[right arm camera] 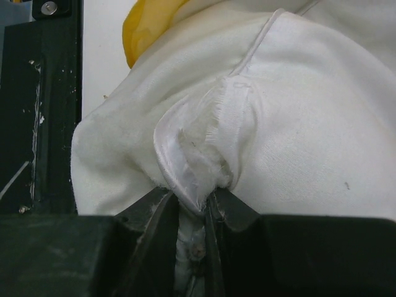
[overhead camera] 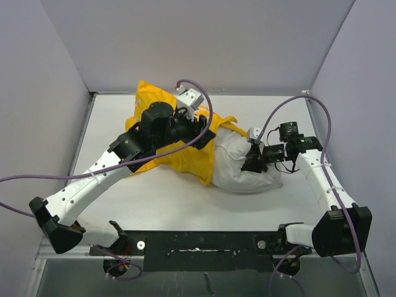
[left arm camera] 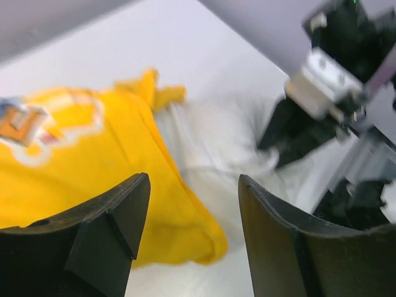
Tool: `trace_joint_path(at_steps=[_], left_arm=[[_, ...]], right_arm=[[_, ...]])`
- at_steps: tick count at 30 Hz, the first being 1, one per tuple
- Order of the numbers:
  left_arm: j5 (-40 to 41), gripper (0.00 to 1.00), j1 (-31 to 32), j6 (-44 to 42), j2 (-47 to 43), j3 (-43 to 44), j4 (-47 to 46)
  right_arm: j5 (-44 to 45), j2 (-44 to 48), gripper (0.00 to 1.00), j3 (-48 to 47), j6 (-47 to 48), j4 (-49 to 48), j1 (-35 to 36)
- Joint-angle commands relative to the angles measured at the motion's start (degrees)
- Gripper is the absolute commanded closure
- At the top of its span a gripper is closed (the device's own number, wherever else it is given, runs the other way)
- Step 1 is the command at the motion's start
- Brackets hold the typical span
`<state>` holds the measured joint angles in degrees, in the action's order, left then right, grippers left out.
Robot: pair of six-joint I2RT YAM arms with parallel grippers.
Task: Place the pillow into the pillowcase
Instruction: Stuff the pillow into the pillowcase.
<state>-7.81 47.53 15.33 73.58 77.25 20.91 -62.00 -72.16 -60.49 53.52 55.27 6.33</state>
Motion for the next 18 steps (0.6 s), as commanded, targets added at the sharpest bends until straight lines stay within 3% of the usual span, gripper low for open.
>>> trace_joint_path(at_steps=[1,9,18], left_arm=[[14.49,0.44,2.07,-8.6,9.74,16.05,12.35],[27.25,0.45,6.61,-14.76,26.91,36.36,25.25],[32.11,0.63,6.15,-17.51,33.56,40.43,27.21]], right_arm=[[0.6,-0.26,0.94,1.46,0.31,-1.68,-0.17],[0.86,-0.92,0.94,1.84,-0.25,-2.04,-0.53],[0.45,-0.32,0.93,2.04,-0.33,-2.02,-0.66]])
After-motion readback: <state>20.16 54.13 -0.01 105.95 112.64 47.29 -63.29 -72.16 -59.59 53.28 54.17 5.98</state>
